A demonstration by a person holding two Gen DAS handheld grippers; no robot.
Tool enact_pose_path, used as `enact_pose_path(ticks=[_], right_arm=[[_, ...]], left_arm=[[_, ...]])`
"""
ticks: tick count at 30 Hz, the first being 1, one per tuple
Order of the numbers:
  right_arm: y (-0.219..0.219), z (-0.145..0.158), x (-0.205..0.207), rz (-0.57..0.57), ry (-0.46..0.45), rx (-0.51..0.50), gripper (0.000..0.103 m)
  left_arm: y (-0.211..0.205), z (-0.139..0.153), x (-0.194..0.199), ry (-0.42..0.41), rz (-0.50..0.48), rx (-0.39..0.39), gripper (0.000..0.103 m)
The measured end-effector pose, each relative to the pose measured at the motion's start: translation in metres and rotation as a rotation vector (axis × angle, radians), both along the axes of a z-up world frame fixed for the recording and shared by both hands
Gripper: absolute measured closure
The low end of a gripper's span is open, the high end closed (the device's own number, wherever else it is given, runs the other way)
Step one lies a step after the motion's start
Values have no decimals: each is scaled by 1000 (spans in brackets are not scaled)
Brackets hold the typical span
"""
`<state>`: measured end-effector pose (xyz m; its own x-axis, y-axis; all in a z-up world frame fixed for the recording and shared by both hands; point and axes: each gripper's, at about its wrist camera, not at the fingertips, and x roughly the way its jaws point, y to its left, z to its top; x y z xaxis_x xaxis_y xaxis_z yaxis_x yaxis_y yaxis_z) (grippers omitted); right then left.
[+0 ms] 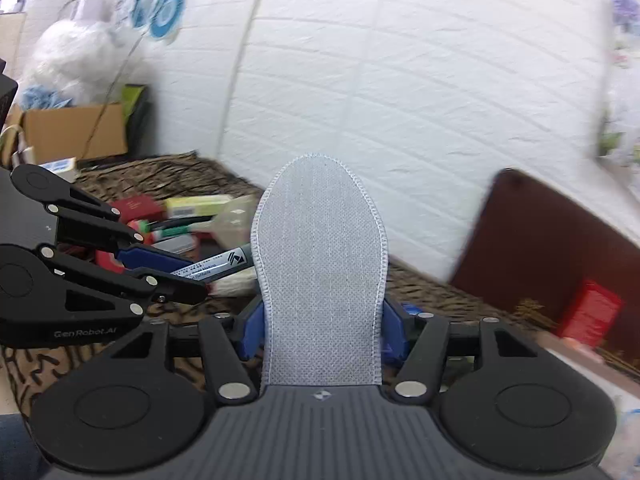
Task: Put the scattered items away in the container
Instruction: 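Carry the white insole and grey marker over the container, then open the right gripper to drop the insole while the left drops the grey marker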
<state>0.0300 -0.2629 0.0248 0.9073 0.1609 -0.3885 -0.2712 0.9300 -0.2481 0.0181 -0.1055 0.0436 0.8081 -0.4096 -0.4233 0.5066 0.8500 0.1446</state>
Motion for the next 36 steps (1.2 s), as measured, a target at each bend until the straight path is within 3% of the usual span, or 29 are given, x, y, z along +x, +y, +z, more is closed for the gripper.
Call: enact_pose_path(ticks=[7, 12, 17, 22, 24, 29, 30, 31, 33, 36], right_arm=[[-99, 22, -24, -224, -41, 22, 45], [-166, 16, -39, -395, -18, 65, 45], [-209, -8, -43, -493, 24, 140, 45], [-224, -35, -45, -545, 75, 181, 44], [-226, -41, -48, -564, 81, 183, 37], [-225, -47, -54, -590, 77, 197, 13], [-224, -47, -56, -599, 62, 191, 7], [-223, -46, -58, -603, 51, 188, 4], [-222, -45, -59, -612, 39, 185, 0], [-222, -45, -62, -636, 24, 189, 0]], left_arm=[[-112, 41, 2, -60, -207, -44, 86], [-193, 40, 5, -28, -320, -44, 86], [-231, 20, 28, 11, -340, 3, 86], [-243, 1, 41, 59, -306, 32, 86], [-247, -5, 46, 80, -284, 43, 86], [-251, -10, 52, 117, -223, 39, 77], [-252, -9, 49, 113, -212, 42, 69], [-252, -8, 49, 109, -197, 47, 54], [-250, -6, 44, 107, -174, 44, 34], [-250, -4, 40, 98, -163, 44, 31]])
